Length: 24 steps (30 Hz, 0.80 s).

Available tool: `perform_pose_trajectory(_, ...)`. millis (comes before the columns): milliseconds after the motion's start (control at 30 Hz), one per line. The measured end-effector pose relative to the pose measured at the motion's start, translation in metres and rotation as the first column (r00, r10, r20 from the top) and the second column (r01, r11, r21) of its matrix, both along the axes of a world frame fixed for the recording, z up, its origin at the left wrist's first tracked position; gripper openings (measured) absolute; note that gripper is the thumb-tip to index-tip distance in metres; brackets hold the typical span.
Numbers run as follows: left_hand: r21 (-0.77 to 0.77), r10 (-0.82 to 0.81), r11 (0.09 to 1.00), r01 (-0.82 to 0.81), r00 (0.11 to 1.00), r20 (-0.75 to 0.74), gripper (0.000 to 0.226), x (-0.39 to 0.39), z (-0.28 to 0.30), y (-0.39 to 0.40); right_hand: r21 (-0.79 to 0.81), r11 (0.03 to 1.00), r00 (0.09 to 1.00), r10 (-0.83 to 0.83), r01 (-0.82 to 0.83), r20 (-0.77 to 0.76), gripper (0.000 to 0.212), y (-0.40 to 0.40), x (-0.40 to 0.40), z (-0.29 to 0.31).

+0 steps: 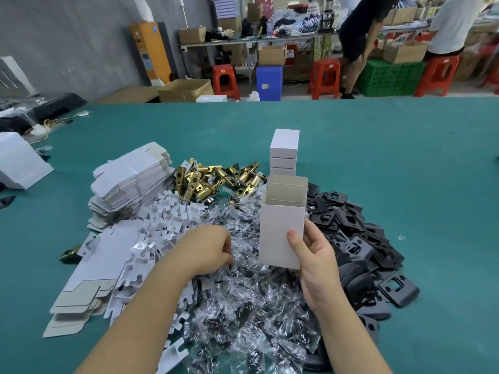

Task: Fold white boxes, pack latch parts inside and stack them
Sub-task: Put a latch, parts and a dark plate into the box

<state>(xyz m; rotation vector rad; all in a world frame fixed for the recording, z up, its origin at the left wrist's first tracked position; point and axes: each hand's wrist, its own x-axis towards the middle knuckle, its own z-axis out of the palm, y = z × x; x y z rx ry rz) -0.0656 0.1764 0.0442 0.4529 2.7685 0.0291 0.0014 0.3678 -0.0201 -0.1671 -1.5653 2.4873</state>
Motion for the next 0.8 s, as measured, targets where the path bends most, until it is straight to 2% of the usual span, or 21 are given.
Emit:
perform_pose_trajectory(67, 0.018, -0.003, 1.000, 0.003, 1.000, 0.000, 0.008, 0.000, -0.001, -0.001, 0.002, 1.000, 1.000, 0.004, -0.004, -0.004, 0.030, 0.000, 0.000, 0.000)
perform_pose_trajectory(300, 0.186, 0.012, 0.982, -0.027, 0.997, 0.081, 0.023, 0.001, -0.004, -0.008, 0.008, 1.000, 1.000, 0.010, -0.010, -0.005, 0.031, 0.000, 0.000, 0.000)
perform_pose_trajectory(500, 0.318, 0.094, 0.943, -0.101, 0.995, 0.038, 0.016, -0.001, 0.010, -0.009, -0.012, 1.000, 1.000, 0.008, -0.008, 0.003, 0.031, -0.001, 0.000, -0.002)
perform_pose_trajectory(600, 0.391, 0.172, 0.911, -0.133, 0.983, -0.066, 0.015, 0.002, 0.026, -0.010, 0.002, 1.000, 1.000, 0.007, -0.007, -0.001, 0.034, -0.001, 0.001, -0.002)
perform_pose_trajectory(700, 0.430, 0.241, 0.899, -0.085, 0.915, -0.324, 0.018, 0.010, 0.049, -0.008, 0.034, 0.999, 1.000, 0.020, -0.020, -0.009, 0.038, -0.001, 0.000, -0.004)
perform_pose_trajectory(733, 0.495, 0.254, 0.869, -0.026, 0.880, -0.400, 0.016, 0.013, 0.058, -0.007, 0.047, 0.998, 1.000, 0.029, -0.029, -0.012, 0.038, -0.002, 0.000, -0.004)
perform_pose_trajectory(800, 0.650, 0.283, 0.748, 0.137, 0.820, -0.498, 0.013, 0.021, 0.074, -0.002, 0.067, 0.997, 0.999, 0.050, -0.049, -0.018, 0.040, -0.003, 0.000, -0.004)
